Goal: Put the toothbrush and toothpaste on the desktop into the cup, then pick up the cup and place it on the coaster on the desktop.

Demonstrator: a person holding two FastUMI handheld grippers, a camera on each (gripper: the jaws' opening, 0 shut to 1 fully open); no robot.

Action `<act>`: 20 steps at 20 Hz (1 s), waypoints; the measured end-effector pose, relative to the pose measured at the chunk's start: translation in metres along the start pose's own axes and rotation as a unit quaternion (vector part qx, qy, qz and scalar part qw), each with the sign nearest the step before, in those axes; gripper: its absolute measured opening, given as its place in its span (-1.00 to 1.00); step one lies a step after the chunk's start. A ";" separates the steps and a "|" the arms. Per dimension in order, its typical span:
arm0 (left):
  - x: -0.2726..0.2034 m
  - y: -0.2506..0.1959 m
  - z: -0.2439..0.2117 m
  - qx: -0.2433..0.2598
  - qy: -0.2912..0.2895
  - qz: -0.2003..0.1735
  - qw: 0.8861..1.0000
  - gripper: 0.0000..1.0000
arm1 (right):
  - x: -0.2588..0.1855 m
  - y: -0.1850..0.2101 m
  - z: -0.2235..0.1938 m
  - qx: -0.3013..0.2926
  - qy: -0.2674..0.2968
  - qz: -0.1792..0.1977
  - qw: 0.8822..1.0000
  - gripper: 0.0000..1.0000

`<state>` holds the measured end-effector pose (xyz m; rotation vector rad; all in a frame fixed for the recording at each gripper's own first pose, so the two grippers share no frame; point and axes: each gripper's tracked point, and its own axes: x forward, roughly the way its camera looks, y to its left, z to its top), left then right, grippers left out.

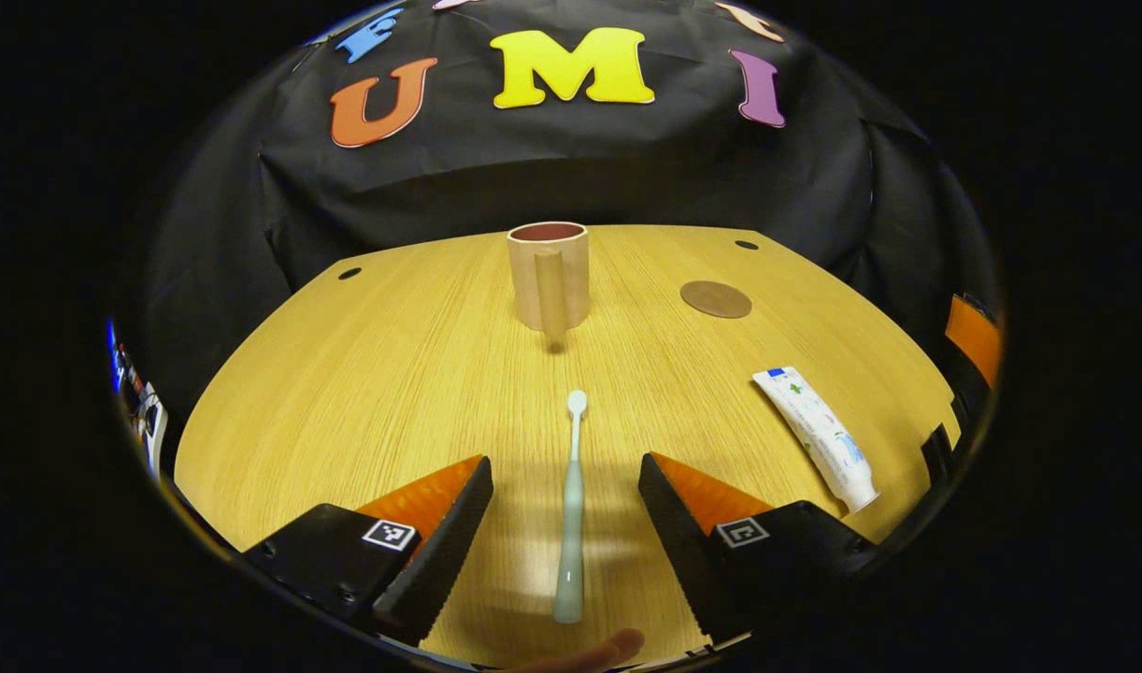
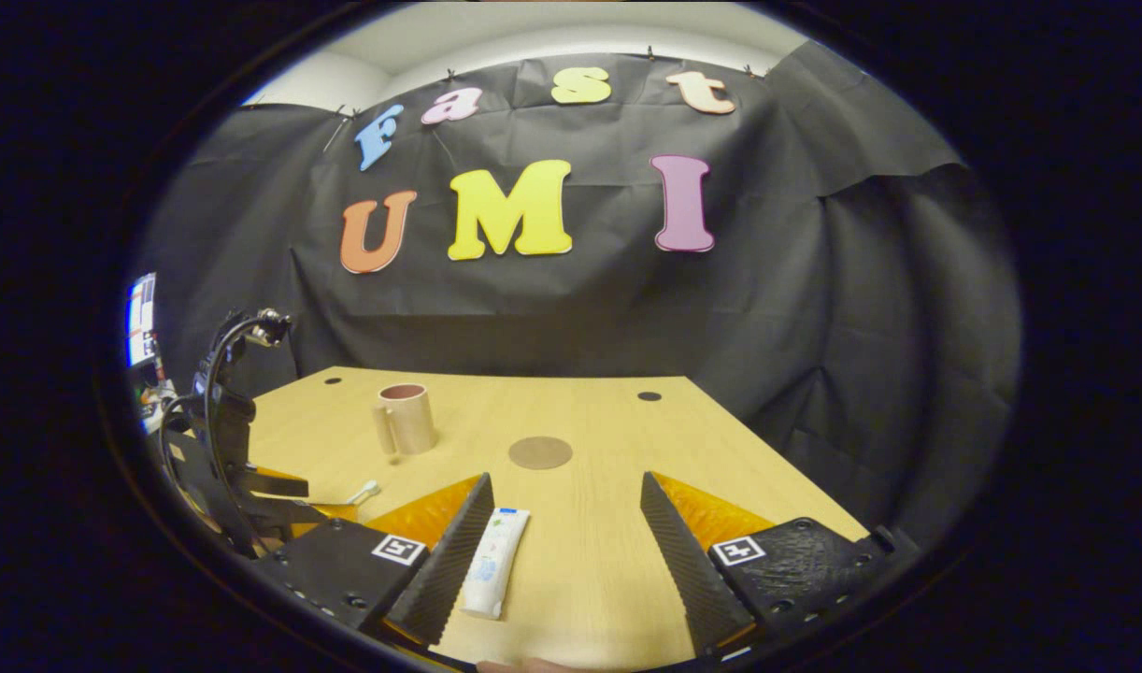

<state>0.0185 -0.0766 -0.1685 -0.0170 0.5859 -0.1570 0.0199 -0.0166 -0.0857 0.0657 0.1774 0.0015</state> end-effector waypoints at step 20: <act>0.004 0.026 -0.011 -0.027 -0.001 -0.025 0.999 -0.83 | 0.018 0.034 -0.036 -0.021 0.050 0.017 0.998 0.91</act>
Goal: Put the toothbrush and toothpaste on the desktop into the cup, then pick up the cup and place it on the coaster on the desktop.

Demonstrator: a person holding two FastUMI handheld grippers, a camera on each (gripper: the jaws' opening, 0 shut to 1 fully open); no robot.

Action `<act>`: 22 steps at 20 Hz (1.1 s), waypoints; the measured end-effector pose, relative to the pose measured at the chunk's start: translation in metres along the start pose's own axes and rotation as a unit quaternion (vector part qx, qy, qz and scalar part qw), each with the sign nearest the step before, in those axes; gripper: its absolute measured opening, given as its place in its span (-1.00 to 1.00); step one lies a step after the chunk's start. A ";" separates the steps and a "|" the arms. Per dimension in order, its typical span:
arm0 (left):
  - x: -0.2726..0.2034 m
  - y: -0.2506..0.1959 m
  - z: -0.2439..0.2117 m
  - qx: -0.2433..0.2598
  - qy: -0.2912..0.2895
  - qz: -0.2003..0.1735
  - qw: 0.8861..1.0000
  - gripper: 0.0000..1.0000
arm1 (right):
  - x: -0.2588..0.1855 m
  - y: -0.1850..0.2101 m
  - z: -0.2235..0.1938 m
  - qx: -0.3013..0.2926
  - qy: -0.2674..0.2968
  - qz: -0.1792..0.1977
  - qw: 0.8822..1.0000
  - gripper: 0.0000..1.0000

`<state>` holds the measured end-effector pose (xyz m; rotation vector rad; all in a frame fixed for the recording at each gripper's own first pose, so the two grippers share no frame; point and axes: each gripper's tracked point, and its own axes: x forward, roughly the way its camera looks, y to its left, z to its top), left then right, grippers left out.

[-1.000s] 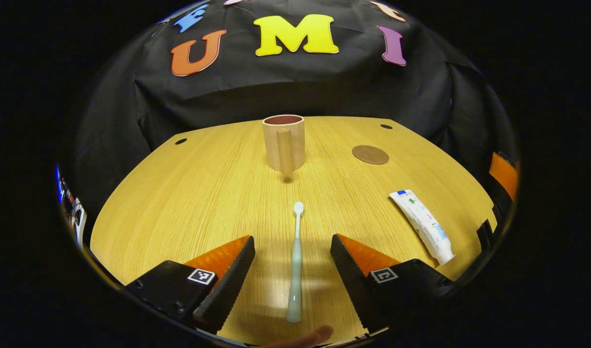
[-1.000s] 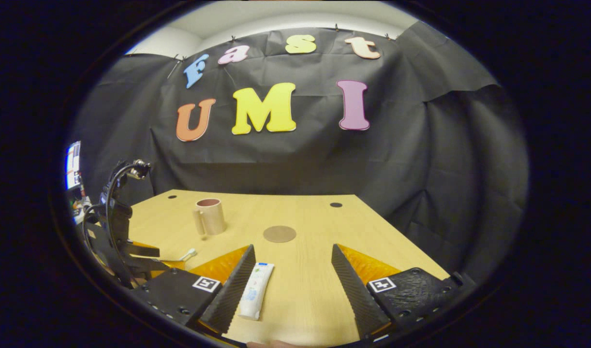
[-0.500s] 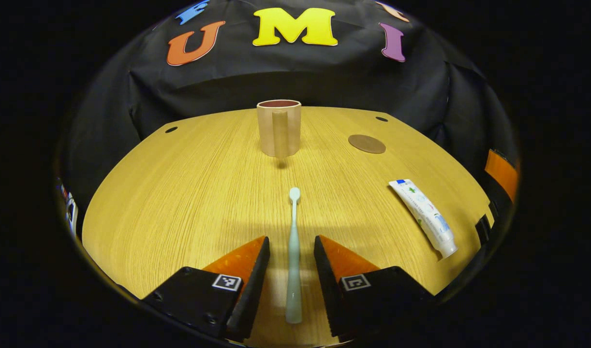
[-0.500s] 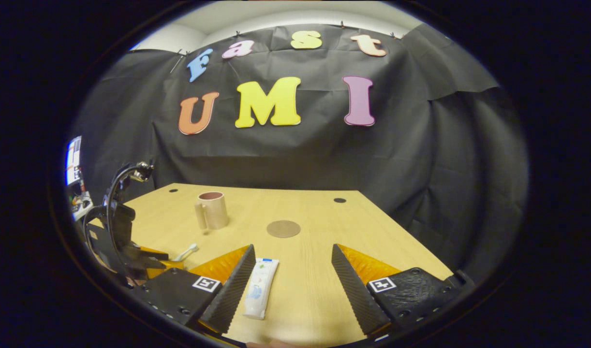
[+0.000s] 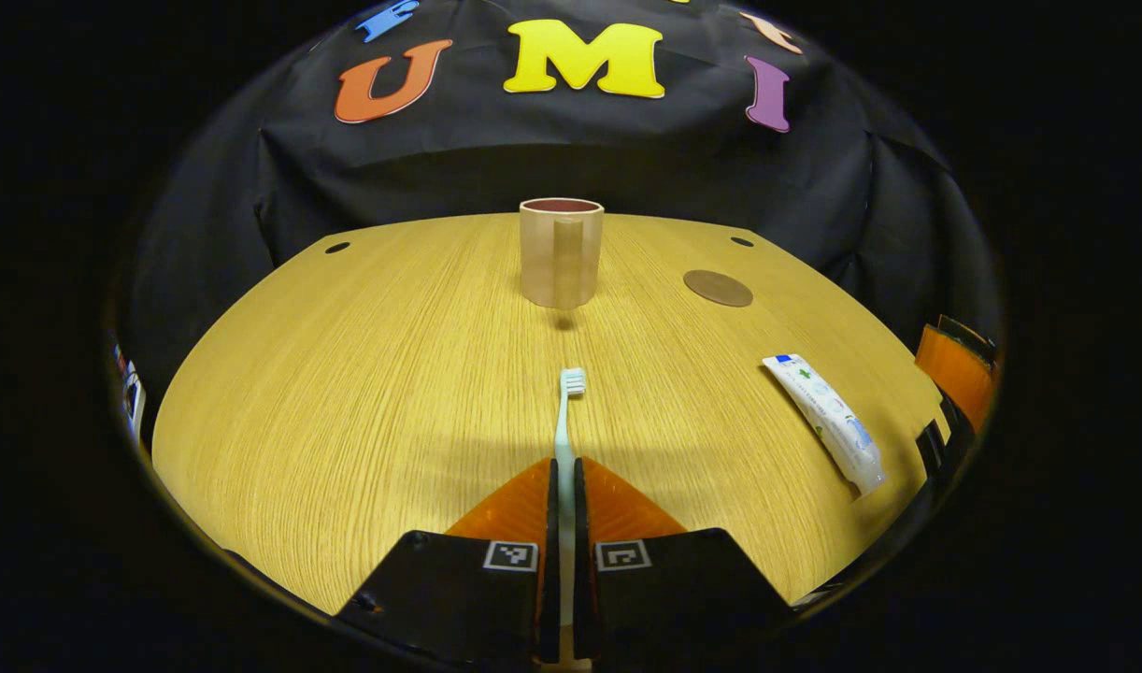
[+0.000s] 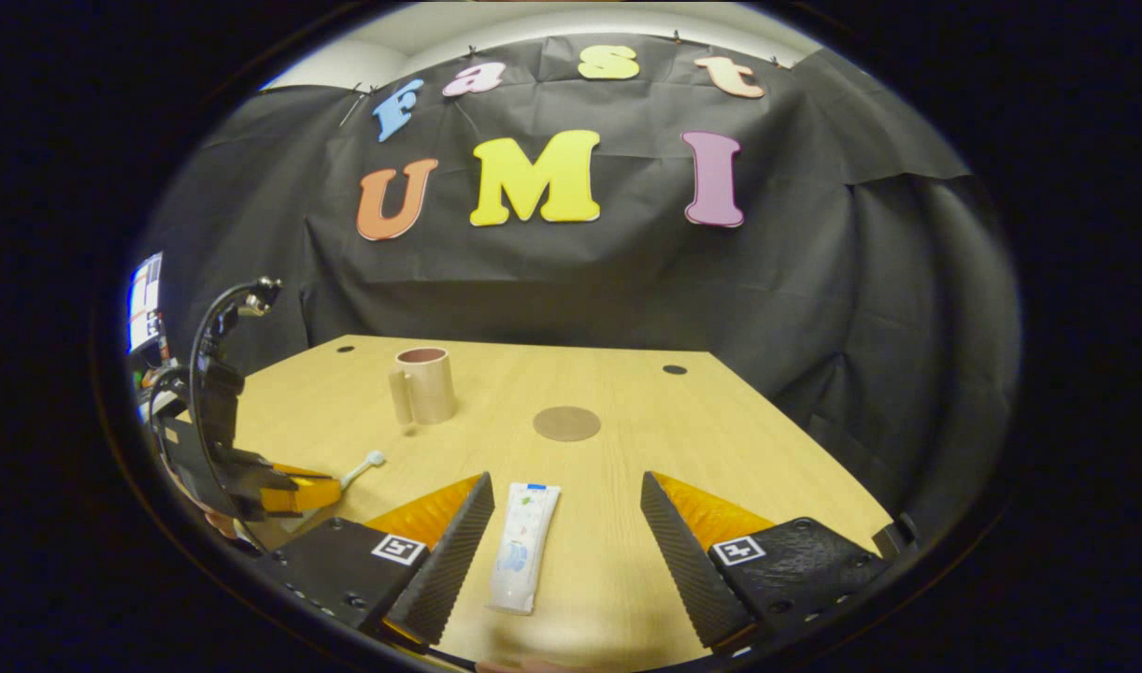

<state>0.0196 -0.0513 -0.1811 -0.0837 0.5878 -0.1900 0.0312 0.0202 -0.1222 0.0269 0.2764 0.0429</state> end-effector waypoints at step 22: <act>-0.077 0.021 0.102 -0.007 -0.236 0.051 0.971 -0.84 | 0.047 0.035 -0.089 0.020 0.147 0.035 0.988 0.12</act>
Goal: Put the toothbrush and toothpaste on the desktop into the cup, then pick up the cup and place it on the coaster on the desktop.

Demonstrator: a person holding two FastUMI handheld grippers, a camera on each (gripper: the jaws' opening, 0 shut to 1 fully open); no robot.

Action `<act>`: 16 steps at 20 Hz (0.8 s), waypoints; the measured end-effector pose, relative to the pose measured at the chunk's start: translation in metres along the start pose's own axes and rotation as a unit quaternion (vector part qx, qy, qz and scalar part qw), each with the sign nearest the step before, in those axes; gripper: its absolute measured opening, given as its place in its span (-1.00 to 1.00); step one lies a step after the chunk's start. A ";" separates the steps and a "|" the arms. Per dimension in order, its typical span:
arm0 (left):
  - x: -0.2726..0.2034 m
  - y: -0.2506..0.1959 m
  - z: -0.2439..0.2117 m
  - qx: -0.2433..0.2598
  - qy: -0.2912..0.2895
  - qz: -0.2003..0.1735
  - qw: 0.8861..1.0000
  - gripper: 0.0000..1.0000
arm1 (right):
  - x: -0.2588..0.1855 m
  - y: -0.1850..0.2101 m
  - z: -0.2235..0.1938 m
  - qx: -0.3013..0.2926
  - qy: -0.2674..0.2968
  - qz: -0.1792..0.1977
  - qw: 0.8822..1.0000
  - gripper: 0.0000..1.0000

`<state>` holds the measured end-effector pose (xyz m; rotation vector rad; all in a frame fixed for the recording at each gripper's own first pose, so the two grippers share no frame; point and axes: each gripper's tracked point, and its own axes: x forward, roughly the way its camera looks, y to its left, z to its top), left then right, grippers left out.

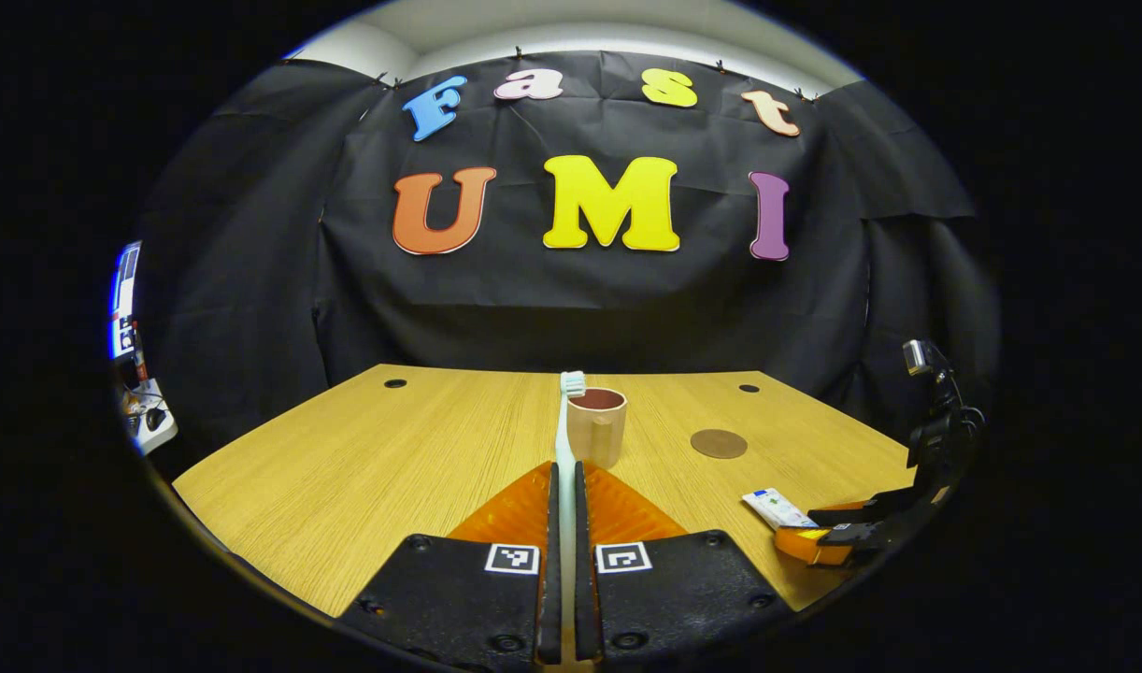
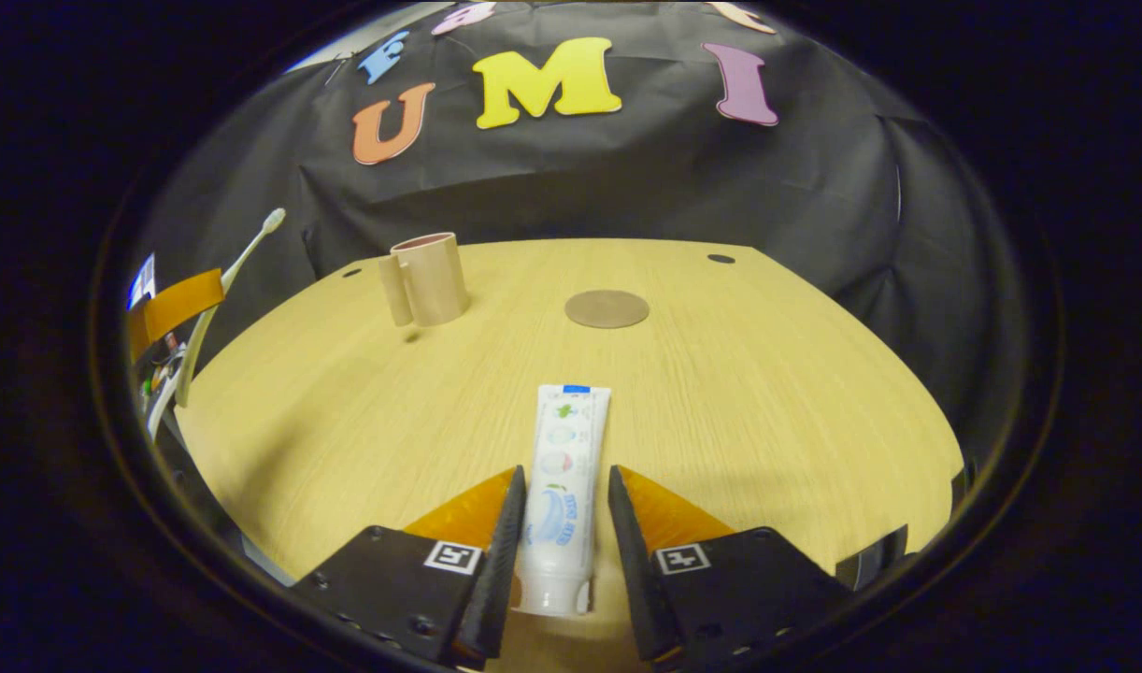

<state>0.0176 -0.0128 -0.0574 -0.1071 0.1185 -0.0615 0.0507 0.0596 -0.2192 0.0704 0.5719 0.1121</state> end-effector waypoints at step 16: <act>0.006 0.008 0.012 -0.032 0.003 0.004 0.999 -0.84 | -0.090 0.015 0.086 0.006 -0.193 0.039 0.980 -0.34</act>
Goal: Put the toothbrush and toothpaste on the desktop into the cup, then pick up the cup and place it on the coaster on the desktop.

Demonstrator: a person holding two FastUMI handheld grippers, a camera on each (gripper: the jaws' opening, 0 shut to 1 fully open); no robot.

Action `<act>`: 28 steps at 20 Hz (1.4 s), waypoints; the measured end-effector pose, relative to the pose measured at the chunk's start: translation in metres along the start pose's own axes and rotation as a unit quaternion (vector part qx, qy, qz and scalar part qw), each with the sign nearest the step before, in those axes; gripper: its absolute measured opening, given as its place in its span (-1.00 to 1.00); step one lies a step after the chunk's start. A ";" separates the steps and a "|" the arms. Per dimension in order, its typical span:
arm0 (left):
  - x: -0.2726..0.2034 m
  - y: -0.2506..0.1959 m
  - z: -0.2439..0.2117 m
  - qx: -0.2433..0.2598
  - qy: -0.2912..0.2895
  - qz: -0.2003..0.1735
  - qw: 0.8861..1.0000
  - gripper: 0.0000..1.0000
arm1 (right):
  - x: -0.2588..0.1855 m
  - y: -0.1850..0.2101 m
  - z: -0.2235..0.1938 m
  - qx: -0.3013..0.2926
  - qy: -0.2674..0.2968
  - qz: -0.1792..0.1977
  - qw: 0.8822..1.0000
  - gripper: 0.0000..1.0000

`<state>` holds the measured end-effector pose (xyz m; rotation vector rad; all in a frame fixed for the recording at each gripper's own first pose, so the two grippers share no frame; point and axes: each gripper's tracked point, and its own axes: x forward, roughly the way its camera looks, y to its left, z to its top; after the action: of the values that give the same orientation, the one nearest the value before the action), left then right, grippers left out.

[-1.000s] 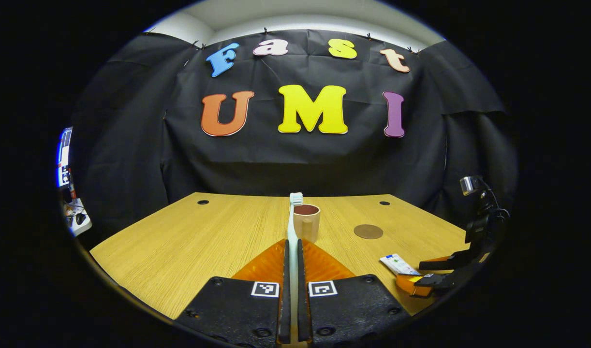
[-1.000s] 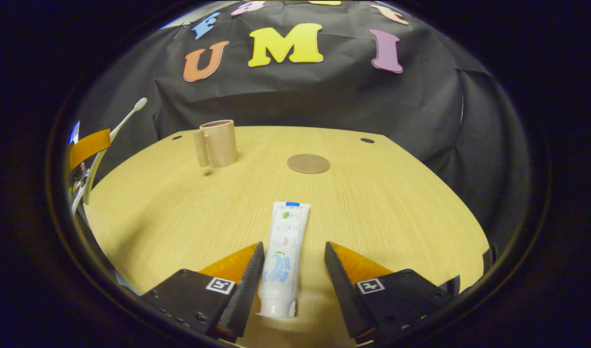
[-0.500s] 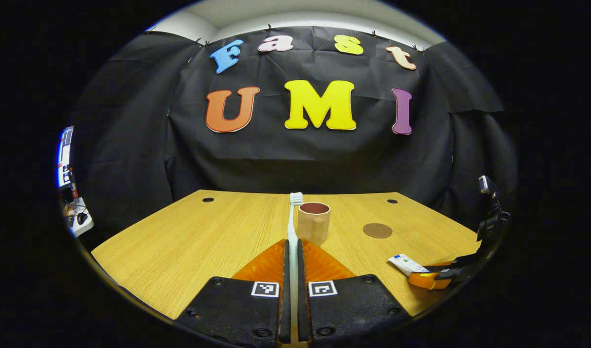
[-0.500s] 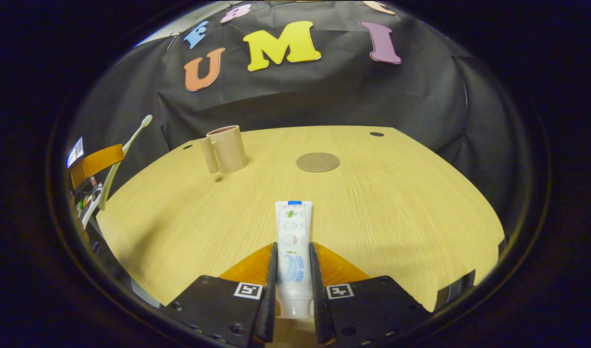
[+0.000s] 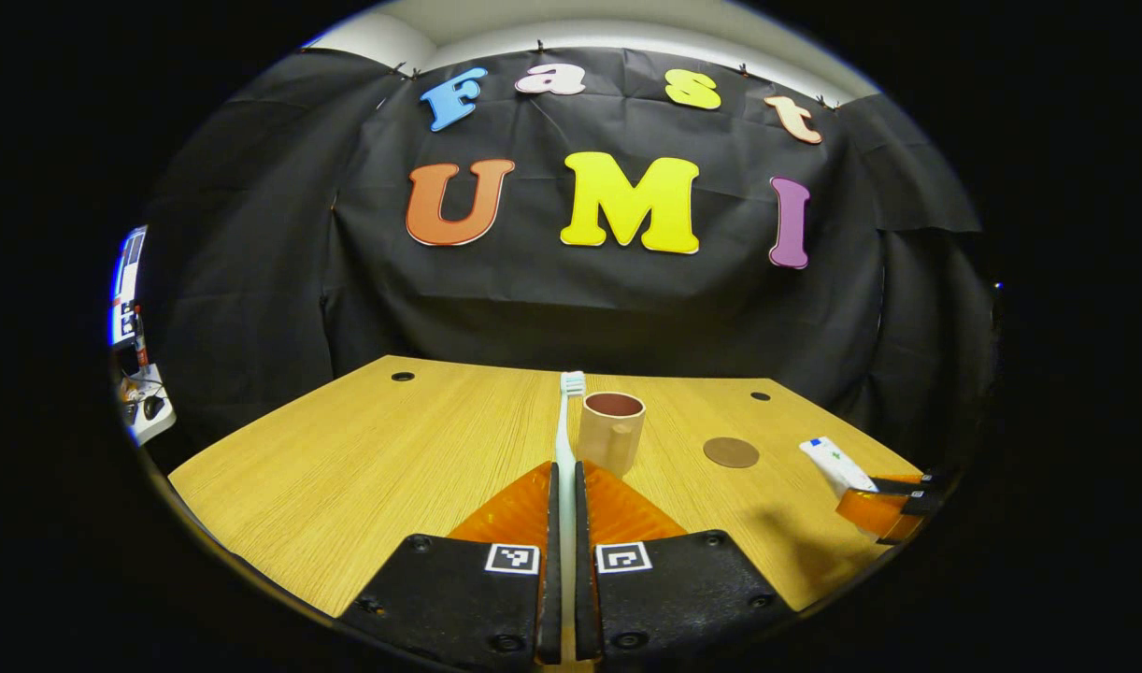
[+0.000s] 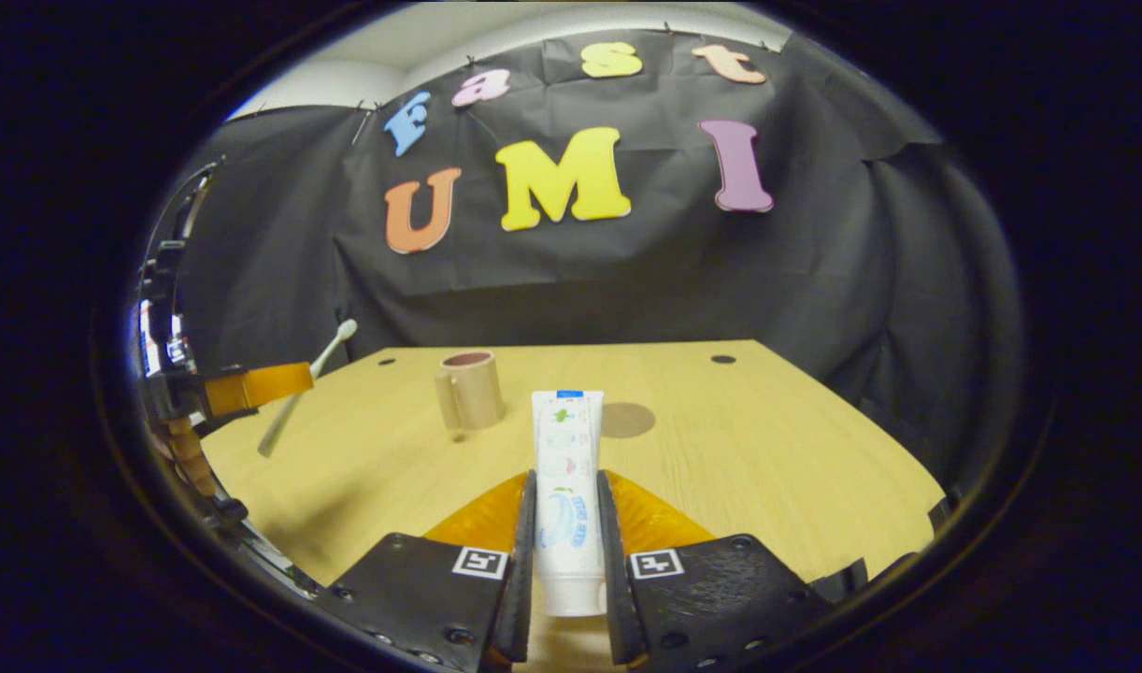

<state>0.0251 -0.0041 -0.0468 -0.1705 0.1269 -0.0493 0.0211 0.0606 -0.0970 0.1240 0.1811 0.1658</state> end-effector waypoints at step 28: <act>0.213 -0.045 0.091 0.029 -0.059 -0.046 0.997 -0.80 | -0.065 -0.037 0.079 0.040 -0.139 0.007 0.989 -0.35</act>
<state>0.2464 -0.0464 0.0240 -0.1215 -0.0013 -0.1350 -0.0212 0.0042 -0.0137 0.2259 -0.0914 0.1543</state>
